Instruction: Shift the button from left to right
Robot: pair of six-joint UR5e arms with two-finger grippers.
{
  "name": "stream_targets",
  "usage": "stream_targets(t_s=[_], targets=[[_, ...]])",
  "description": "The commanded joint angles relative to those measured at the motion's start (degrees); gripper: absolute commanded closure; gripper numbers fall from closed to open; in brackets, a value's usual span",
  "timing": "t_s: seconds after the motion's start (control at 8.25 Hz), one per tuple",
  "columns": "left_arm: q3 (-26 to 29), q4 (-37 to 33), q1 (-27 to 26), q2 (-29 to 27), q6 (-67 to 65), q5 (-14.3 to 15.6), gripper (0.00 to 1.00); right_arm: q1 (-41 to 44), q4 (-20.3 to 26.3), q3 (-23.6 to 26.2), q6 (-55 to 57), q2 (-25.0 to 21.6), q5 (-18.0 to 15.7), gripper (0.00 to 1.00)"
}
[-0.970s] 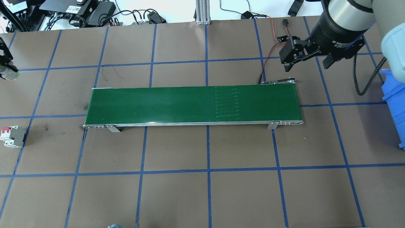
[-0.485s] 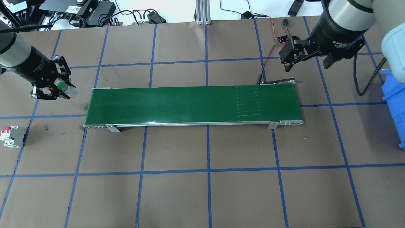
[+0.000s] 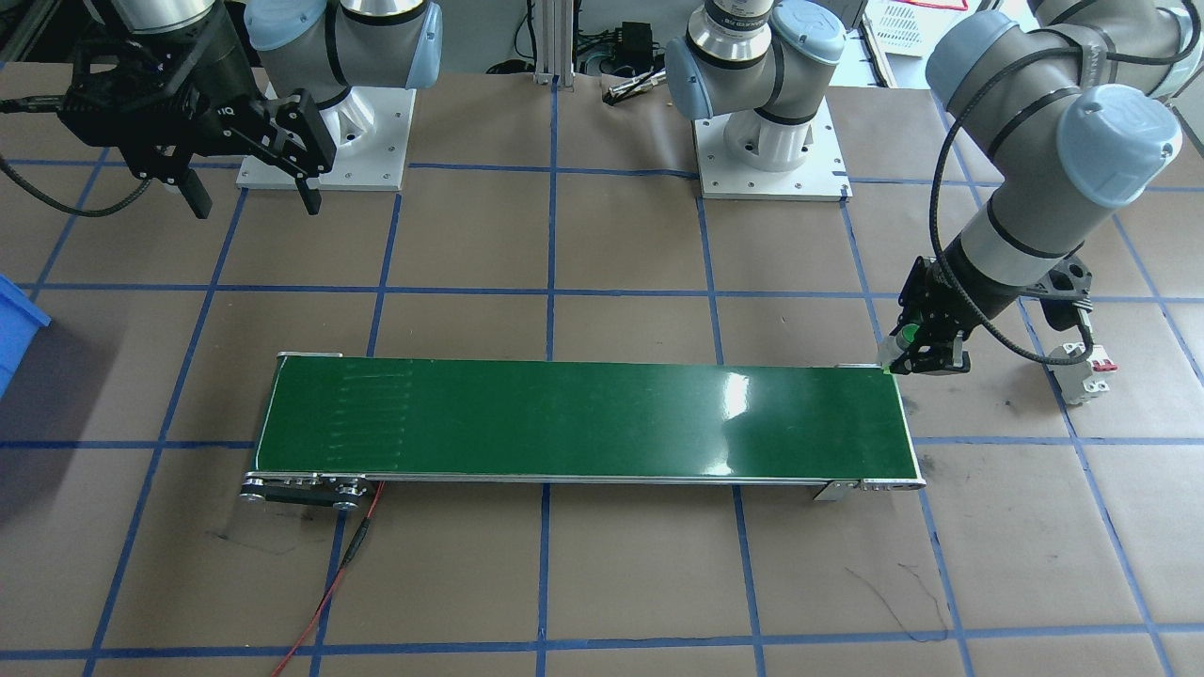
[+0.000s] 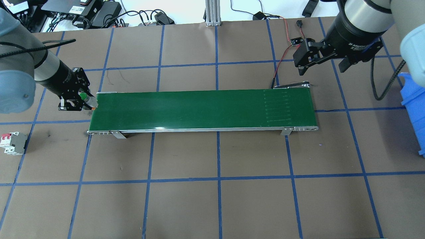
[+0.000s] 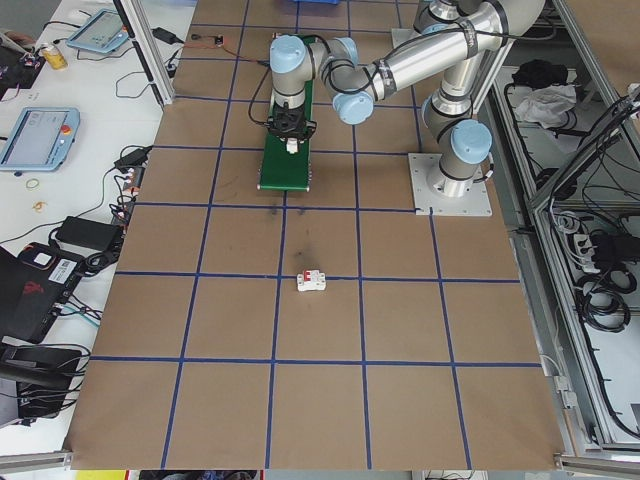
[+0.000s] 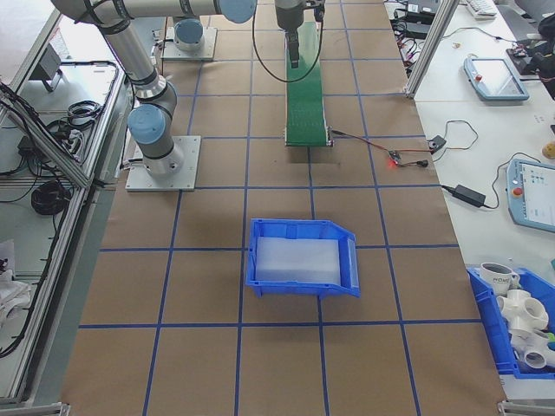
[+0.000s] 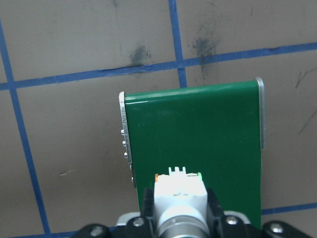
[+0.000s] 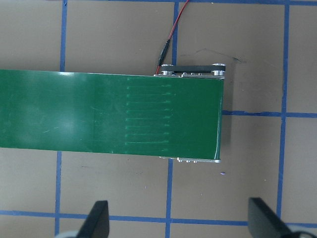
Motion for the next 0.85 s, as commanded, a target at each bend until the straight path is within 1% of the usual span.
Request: stream_targets(t_s=[0.0,0.36,0.48,0.61,0.73], targets=[[-7.88,14.15,-0.11,-1.59,-3.58,1.69,0.70,0.00,0.03,-0.02,0.00,0.00,0.00,0.00],[-7.90,13.83,-0.11,-4.92,-3.32,0.98,0.71,0.00,0.03,-0.02,0.00,0.00,0.00,0.00],[-7.90,13.82,-0.19,-5.02,-3.41,0.81,0.71,0.00,0.11,-0.02,0.00,0.00,0.00,0.00],[-7.90,13.56,-0.19,-5.02,-3.49,-0.41,0.71,0.00,0.11,-0.02,0.00,0.00,0.00,0.00],[-7.90,13.47,-0.19,-5.02,-3.58,-0.69,0.72,0.00,0.11,0.06,0.00,0.00,0.00,0.00]])
